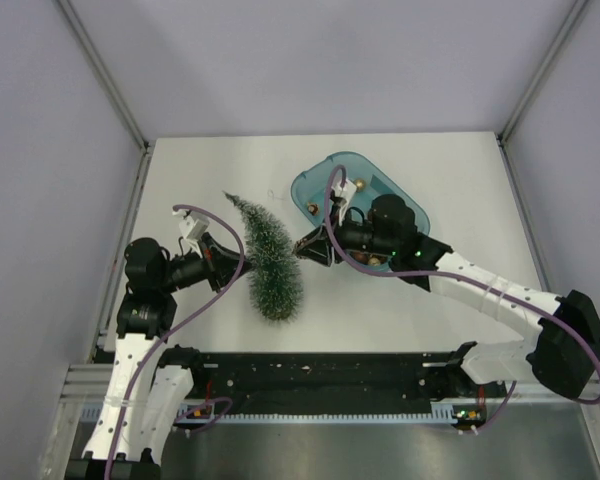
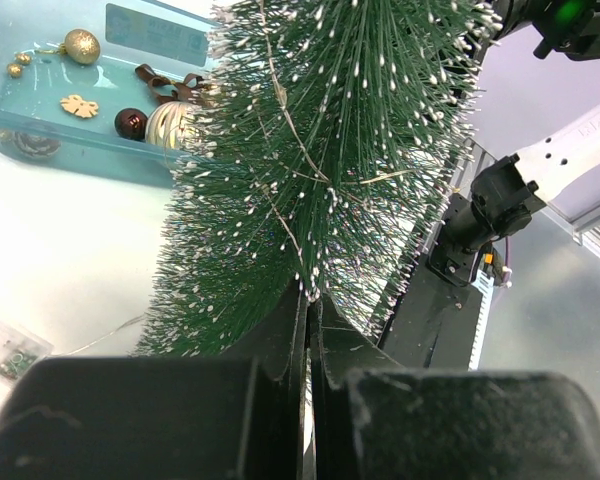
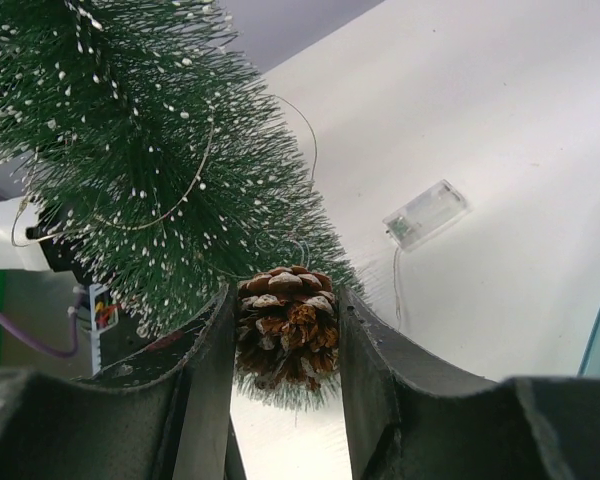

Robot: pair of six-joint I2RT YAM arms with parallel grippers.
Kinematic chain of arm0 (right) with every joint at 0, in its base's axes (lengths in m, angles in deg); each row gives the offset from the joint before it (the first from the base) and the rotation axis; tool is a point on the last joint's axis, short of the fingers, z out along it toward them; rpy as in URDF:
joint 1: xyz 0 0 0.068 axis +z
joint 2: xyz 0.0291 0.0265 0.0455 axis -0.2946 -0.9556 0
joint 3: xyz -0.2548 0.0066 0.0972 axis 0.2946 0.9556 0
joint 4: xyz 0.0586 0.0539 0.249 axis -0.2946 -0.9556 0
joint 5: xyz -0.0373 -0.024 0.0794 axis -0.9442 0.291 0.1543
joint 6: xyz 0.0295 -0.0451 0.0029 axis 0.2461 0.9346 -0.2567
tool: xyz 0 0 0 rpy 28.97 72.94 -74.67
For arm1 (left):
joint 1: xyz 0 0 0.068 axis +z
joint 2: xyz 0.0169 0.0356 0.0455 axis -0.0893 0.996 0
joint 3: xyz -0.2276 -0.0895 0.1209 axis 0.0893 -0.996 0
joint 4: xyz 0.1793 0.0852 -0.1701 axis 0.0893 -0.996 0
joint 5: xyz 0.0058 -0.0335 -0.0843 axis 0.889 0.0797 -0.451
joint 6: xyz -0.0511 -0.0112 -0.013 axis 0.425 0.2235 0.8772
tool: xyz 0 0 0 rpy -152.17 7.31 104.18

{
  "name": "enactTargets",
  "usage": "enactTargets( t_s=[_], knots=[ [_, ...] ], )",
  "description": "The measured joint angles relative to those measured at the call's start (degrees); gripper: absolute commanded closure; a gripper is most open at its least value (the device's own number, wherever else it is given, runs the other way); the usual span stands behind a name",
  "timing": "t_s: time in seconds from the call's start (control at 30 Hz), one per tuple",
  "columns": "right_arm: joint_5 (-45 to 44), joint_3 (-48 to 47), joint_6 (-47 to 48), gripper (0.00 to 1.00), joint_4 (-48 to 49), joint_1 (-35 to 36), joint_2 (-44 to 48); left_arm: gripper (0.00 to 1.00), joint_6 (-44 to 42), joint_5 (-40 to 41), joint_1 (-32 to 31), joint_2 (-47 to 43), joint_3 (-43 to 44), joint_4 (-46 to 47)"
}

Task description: Decorate the small christmas tree

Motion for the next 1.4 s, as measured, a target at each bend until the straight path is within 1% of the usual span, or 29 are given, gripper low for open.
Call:
enactTargets(
  t_s=[0.1, 0.23, 0.43, 0.6, 0.8, 1.17, 1.4],
  knots=[
    [0.13, -0.87, -0.48, 0.91, 0.72, 0.00, -1.05, 1.00, 0.15, -0.04, 0.00, 0.02, -0.02, 0.09],
    [0.20, -1.25, -1.97, 0.89, 3.96, 0.15, -2.21, 1.00, 0.35, -0.26, -0.02, 0.02, -0.11, 0.46],
    [-0.46, -1.25, -3.43, 0.88, 6.93, 1.77, -2.60, 1.00, 0.87, -0.59, -0.02, 0.13, -0.55, 1.16],
    [-2.58, -0.17, -3.41, 0.83, 7.50, 1.88, -2.36, 1.00, 1.20, -0.63, -0.02, 0.13, -1.01, 1.55],
    [-4.55, 5.16, -3.43, 0.79, 7.32, 2.12, -0.87, 1.00, 1.40, -0.61, -0.02, 0.13, -1.11, 1.95],
    [-5.60, 6.51, -3.67, 0.78, 7.37, 2.12, -0.28, 1.00, 1.42, -0.61, -0.09, 0.13, -1.11, 1.97],
    [-6.25, 8.31, -3.67, 0.69, 7.32, 2.12, 1.18, 1.00, 1.42, -0.61, -0.09, 0.13, -1.11, 1.97]
  ],
)
